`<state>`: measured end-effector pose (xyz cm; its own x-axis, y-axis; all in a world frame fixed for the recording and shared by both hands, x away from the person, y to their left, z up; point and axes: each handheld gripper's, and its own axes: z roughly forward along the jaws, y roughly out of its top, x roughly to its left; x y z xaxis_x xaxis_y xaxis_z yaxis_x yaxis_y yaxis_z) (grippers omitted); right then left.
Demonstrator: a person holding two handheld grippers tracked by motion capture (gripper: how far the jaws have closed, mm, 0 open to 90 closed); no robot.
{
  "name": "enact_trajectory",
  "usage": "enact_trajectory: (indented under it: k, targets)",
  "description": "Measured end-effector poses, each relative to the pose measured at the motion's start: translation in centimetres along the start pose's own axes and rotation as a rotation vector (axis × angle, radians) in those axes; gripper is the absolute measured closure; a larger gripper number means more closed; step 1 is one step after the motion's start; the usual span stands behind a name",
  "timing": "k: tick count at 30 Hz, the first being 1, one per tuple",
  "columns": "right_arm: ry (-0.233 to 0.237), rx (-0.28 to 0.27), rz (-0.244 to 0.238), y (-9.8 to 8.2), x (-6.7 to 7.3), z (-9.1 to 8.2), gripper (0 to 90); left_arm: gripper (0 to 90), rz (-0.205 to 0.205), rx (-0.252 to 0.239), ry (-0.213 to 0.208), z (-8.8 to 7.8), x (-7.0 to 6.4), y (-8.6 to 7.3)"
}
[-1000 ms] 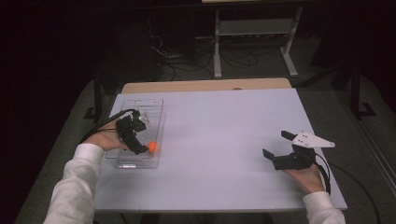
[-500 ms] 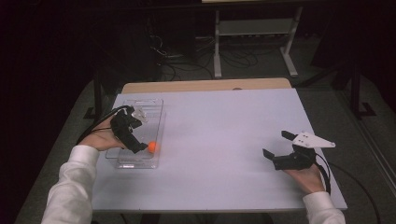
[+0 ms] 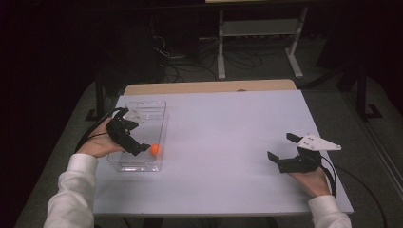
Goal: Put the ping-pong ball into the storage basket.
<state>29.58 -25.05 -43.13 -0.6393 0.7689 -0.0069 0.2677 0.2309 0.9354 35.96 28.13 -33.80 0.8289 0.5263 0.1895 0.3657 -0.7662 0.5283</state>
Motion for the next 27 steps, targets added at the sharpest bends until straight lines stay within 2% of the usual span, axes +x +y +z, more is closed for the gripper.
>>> enact_trajectory:
  k: [9, 13, 27]
  targets:
    - [0.002, 0.001, 0.000, 0.0, 0.1, 0.0, 0.0, 0.0, -0.019, -0.053, 0.021, -0.9, -0.1, -0.5]
    - [0.002, 0.001, -0.004, 0.0, 0.1, 0.0, 0.0, 0.0, -0.033, -0.099, 0.026, -1.4, -0.2, -0.7]
    - [0.003, 0.003, -0.008, 0.0, 0.2, 0.0, 0.0, 0.0, -0.085, -0.208, 0.041, -2.4, -0.9, -2.1]
